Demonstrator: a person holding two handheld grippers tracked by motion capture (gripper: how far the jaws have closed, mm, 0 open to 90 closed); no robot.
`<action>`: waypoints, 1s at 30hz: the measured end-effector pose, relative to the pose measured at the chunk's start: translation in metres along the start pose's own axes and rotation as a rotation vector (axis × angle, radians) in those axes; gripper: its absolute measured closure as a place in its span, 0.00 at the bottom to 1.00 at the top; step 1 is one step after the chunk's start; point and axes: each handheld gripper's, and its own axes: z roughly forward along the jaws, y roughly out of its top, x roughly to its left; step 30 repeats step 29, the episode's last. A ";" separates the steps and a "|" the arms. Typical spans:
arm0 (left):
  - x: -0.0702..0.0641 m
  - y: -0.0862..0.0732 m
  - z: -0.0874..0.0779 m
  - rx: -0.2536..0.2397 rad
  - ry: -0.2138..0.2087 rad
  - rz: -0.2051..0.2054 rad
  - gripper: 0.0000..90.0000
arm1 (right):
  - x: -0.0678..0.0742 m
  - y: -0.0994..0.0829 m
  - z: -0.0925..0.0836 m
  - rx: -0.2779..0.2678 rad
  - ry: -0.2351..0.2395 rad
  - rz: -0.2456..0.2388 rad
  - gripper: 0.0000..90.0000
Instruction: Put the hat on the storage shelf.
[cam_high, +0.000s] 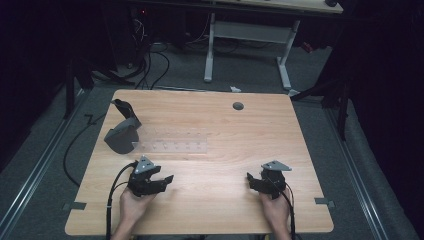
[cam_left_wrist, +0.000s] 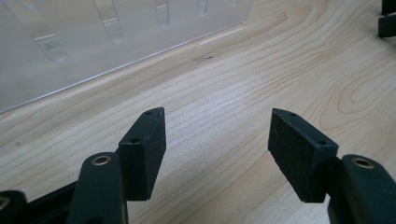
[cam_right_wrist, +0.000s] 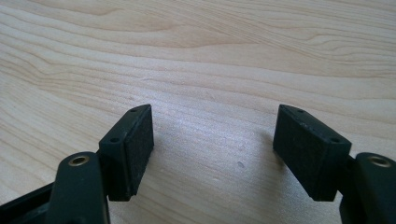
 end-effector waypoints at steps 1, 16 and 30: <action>0.001 -0.001 0.001 0.003 0.003 0.004 0.41 | 0.000 0.000 0.000 0.000 0.000 0.000 0.32; 0.006 -0.017 0.021 0.007 0.060 0.095 0.41 | 0.000 0.000 0.000 0.000 0.000 0.000 0.32; 0.005 -0.021 0.026 0.017 0.058 0.117 0.34 | 0.000 0.000 0.000 0.001 0.000 -0.001 0.32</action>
